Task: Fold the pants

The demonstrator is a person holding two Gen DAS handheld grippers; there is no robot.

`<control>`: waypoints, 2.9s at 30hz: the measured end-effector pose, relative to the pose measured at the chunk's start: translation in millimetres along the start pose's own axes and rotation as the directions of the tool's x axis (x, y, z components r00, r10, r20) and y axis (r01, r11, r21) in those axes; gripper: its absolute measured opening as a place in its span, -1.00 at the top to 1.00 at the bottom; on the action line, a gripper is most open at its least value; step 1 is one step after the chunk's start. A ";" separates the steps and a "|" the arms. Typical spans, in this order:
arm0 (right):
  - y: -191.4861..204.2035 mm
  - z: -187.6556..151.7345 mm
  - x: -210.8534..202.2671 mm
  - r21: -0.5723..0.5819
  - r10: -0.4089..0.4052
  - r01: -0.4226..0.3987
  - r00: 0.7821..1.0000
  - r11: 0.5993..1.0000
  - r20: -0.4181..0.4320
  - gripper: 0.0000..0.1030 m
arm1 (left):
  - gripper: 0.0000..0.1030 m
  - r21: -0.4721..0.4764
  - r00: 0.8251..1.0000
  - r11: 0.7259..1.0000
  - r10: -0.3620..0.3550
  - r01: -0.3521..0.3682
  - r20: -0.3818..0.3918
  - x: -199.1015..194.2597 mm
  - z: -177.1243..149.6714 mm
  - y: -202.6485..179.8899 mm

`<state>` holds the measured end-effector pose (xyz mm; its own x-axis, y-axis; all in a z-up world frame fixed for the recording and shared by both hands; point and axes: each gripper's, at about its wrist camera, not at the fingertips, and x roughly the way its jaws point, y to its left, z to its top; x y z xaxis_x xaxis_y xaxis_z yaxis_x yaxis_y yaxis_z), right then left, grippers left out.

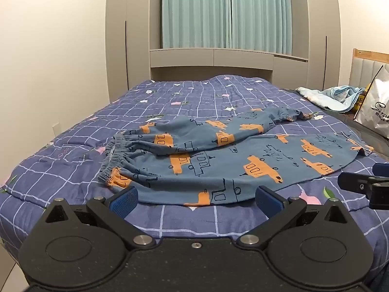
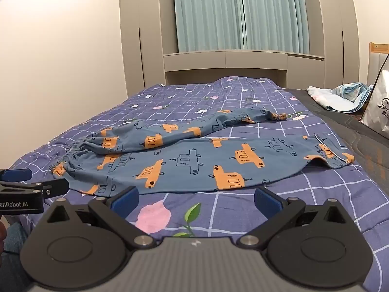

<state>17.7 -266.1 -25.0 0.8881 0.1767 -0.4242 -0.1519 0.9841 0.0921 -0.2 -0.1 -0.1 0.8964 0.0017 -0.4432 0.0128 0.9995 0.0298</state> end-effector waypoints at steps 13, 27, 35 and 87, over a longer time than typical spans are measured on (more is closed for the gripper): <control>0.2 -0.1 0.4 -0.002 -0.001 0.001 1.000 1.000 0.002 -1.00 | -0.99 -0.019 1.000 1.000 -0.008 0.007 -0.014 2.0 0.4 3.3; -0.9 -1.4 -0.5 0.001 0.001 -0.001 1.000 1.000 -0.002 -1.00 | -0.99 -0.022 1.000 1.000 -0.007 0.006 -0.021 3.5 -1.1 3.3; -1.9 -0.6 0.8 0.002 0.001 -0.001 1.000 1.000 -0.005 -1.00 | -0.99 -0.021 1.000 1.000 -0.007 0.006 -0.021 3.6 -1.1 3.3; 1.3 2.2 15.9 -0.022 0.014 -0.015 0.997 1.000 -0.075 -1.00 | -0.99 -0.045 0.996 0.999 -0.003 -0.001 -0.093 23.8 1.3 7.0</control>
<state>32.6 -262.0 -29.6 0.8512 0.1910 -0.4889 -0.1750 0.9814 0.0787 21.8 6.9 -9.2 0.8512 0.0014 -0.5248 -0.0079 0.9999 -0.0101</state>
